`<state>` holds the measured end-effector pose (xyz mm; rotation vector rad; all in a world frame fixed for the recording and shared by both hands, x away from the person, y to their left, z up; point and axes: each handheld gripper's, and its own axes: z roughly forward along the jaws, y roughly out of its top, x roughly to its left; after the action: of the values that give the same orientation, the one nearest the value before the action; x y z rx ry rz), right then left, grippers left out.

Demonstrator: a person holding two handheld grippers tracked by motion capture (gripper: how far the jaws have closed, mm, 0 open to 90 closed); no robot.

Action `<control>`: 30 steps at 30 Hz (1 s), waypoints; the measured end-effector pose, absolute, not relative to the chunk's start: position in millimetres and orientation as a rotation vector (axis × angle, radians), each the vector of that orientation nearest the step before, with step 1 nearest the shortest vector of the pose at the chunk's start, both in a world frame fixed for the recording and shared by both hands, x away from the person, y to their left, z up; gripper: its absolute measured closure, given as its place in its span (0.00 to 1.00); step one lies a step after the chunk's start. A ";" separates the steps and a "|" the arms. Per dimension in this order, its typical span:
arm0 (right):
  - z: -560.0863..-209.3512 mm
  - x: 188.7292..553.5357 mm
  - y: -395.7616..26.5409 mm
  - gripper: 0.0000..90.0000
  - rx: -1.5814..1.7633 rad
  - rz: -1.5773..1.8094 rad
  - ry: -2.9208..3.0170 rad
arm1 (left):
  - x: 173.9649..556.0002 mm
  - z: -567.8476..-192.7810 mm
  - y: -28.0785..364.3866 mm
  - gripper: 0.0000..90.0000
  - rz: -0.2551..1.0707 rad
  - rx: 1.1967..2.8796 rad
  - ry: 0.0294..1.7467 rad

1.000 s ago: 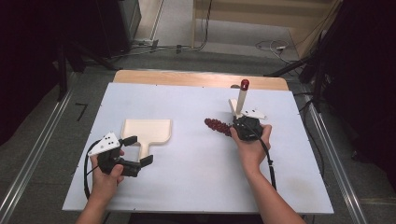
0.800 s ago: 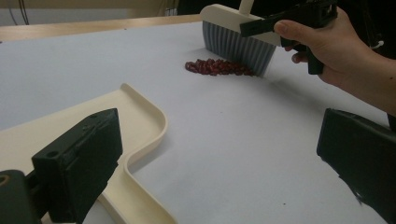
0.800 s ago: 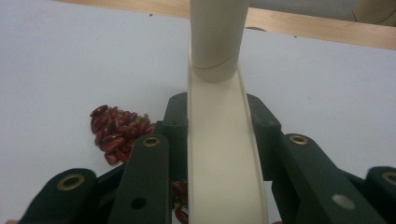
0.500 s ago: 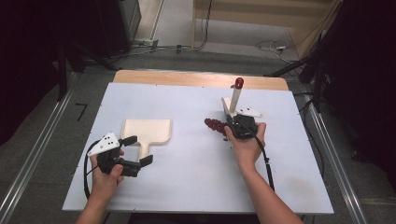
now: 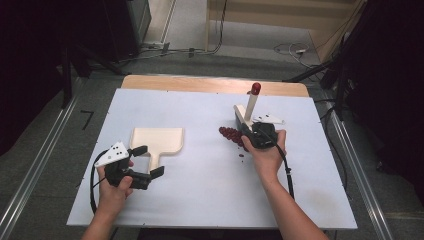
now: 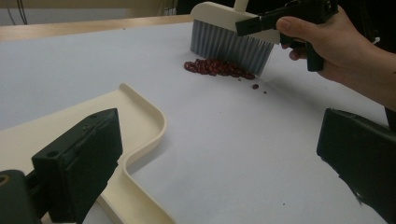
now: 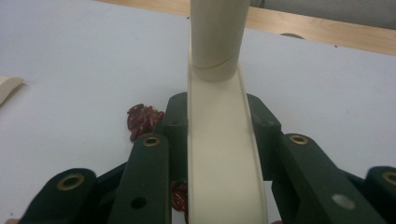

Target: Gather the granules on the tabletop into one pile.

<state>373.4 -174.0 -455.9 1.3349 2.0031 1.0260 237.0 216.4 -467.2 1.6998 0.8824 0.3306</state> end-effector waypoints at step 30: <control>-453.2 371.3 -198.7 0.72 1.174 1.060 2.071 | 237.4 -467.9 215.4 0.01 0.330 1.707 0.882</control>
<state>371.3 -198.7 -453.2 1.1743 2.0705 1.0599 237.4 215.4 -467.9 1.7070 0.8818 0.3301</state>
